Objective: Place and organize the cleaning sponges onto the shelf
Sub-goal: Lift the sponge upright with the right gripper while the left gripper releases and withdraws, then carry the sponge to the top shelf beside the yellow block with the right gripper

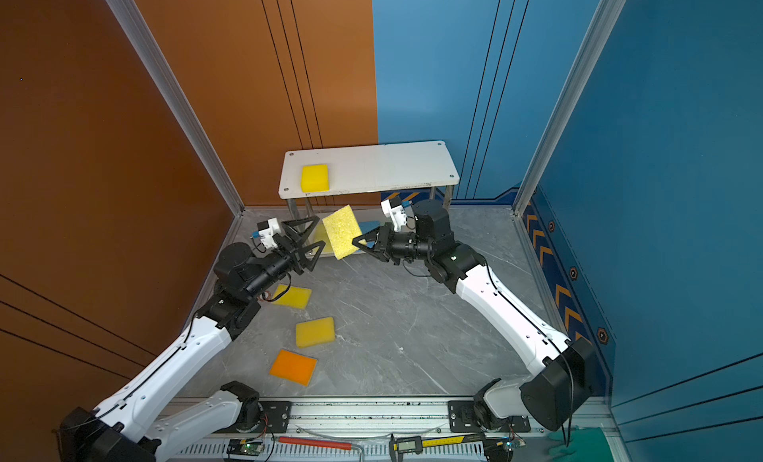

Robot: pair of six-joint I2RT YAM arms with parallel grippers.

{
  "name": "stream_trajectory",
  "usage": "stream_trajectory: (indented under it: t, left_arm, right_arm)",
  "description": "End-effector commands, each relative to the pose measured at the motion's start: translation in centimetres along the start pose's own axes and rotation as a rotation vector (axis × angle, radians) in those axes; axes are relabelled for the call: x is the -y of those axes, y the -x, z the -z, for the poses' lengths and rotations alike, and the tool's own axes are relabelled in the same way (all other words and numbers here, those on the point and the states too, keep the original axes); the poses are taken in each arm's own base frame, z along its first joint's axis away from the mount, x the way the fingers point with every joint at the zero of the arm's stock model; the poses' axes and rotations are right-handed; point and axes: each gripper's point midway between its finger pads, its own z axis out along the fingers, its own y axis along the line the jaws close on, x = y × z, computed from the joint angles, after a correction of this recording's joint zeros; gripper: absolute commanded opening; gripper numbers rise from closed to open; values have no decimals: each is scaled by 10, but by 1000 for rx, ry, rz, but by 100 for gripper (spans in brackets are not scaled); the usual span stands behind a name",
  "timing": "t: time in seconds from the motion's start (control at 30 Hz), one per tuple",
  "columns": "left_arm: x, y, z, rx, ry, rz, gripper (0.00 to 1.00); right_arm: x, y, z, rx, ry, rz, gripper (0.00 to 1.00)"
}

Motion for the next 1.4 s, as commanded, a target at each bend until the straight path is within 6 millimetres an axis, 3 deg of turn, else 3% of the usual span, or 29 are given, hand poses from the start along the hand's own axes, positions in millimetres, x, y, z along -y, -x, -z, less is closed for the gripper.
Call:
stream_trajectory:
  t: [0.0, 0.2, 0.4, 0.77, 1.03, 1.37]
  left_arm:
    - [4, -2, 9, -30, 4, -37, 98]
    - [-13, 2, 31, -44, 154, -140, 98]
    - [-55, 4, 68, -58, 425, -250, 98]
    - [-82, 10, 109, -22, 486, -183, 98]
    - [-98, 0, 125, -33, 511, -163, 98]
    - [-110, -6, 129, -53, 521, -146, 98]
  right_arm:
    - [-29, 12, 23, 78, 24, 82, 13]
    - [-36, 30, 37, 167, -1, 123, 13]
    - [-51, 52, 43, 237, -47, 205, 13]
    - [-72, 96, 28, 298, -34, 259, 14]
    - [-75, 116, 16, 317, -34, 269, 14]
    - [-73, 134, 9, 345, -66, 286, 14]
